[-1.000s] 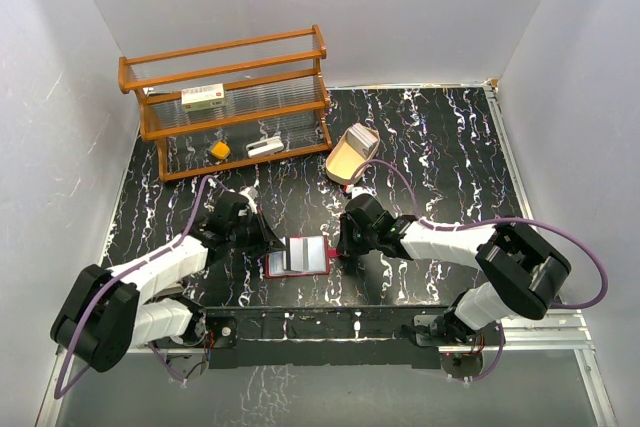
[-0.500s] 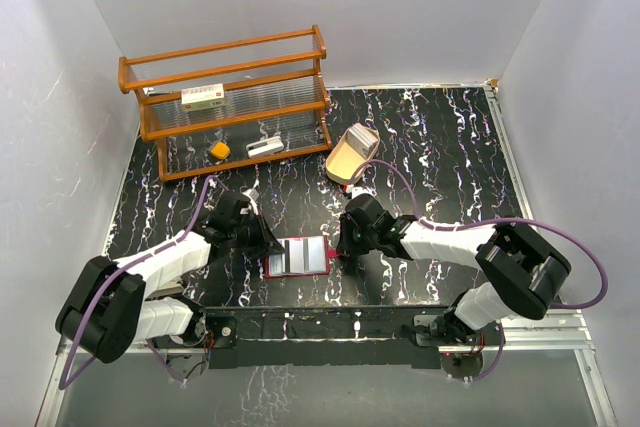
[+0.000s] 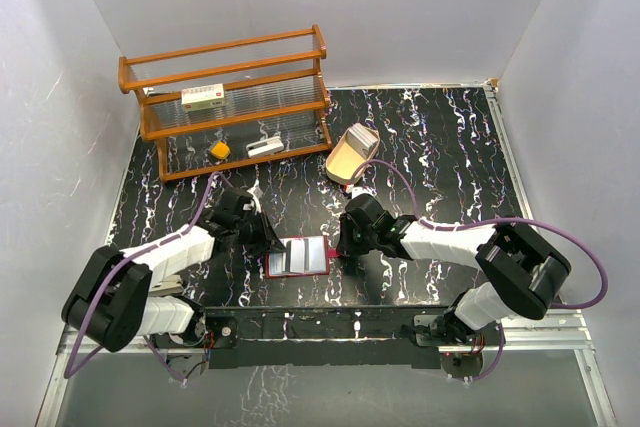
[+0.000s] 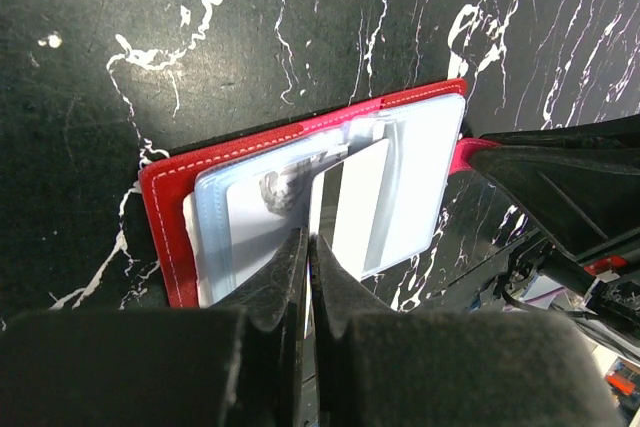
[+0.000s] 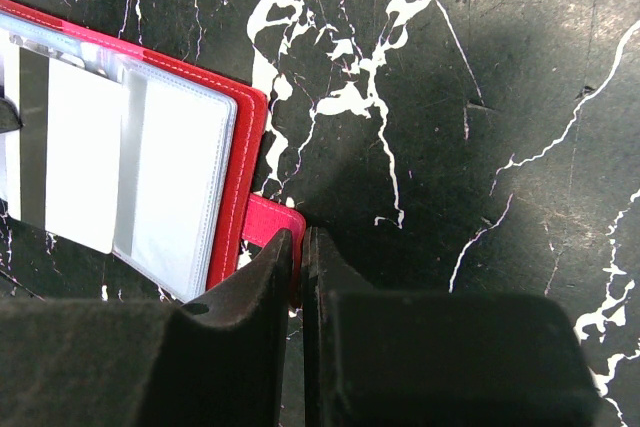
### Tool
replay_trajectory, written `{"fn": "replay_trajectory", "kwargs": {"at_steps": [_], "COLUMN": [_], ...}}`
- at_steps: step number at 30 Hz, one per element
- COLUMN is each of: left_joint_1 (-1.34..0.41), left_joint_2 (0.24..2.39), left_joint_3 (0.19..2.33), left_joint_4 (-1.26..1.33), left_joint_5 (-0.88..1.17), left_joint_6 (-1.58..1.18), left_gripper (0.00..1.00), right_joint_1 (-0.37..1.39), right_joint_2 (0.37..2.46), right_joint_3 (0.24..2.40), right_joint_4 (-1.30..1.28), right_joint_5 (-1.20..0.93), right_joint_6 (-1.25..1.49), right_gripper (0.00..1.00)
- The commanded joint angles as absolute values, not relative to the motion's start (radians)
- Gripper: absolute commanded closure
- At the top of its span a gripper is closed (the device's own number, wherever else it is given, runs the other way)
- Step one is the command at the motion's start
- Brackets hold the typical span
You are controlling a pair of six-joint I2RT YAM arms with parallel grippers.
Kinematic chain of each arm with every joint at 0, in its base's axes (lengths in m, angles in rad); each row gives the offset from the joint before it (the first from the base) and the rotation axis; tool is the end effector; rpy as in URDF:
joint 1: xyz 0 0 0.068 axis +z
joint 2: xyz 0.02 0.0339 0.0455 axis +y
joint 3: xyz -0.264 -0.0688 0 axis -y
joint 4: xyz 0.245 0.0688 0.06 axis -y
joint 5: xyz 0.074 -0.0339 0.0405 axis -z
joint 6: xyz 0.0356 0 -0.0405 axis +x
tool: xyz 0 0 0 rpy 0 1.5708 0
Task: Put the credit cards into the card holder
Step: Insert the credit card into the card holder.
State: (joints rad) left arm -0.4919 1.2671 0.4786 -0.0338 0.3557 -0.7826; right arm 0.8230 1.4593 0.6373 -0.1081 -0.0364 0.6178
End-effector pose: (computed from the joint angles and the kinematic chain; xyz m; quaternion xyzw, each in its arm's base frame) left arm 0.1963 -0.1193 0.1553 -0.0687 0.9158 -0.3464 0.1912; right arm 0.1805 0.1965 0.1494 -0.1029 0.9434 0.2207 0.2252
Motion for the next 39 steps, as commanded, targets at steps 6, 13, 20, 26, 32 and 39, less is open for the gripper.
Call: {"fn": "replay_trajectory", "kwargs": {"at_steps": [6, 13, 20, 26, 32, 39], "left_joint_1": [-0.479, -0.474, -0.462, -0.456, -0.456, -0.456], "left_joint_2": [1.323, 1.322, 1.313, 1.346, 1.317, 1.284], "left_joint_3": [0.542, 0.546, 0.513, 0.544, 0.488, 0.368], "left_joint_4": [-0.060, -0.067, 0.022, 0.005, 0.061, 0.252], "left_joint_5": [0.377, 0.367, 0.410, 0.422, 0.448, 0.452], "left_joint_6": [-0.738, -0.755, -0.722, -0.690, -0.757, -0.912], "left_gripper": [1.00, 1.00, 1.00, 1.00, 1.00, 1.00], "right_joint_1": [0.829, 0.831, 0.831, 0.833, 0.833, 0.833], "right_joint_2": [1.463, 1.461, 1.459, 1.460, 1.456, 1.453], "right_joint_3": [0.650, 0.647, 0.646, 0.646, 0.639, 0.628], "right_joint_4": [-0.088, -0.086, -0.080, -0.080, -0.074, -0.044], "right_joint_5": [-0.031, -0.030, -0.030, -0.030, -0.031, -0.052], "right_joint_6": [0.606, 0.608, 0.609, 0.607, 0.622, 0.666], "right_gripper": [0.98, 0.98, 0.98, 0.98, 0.98, 0.98]}}
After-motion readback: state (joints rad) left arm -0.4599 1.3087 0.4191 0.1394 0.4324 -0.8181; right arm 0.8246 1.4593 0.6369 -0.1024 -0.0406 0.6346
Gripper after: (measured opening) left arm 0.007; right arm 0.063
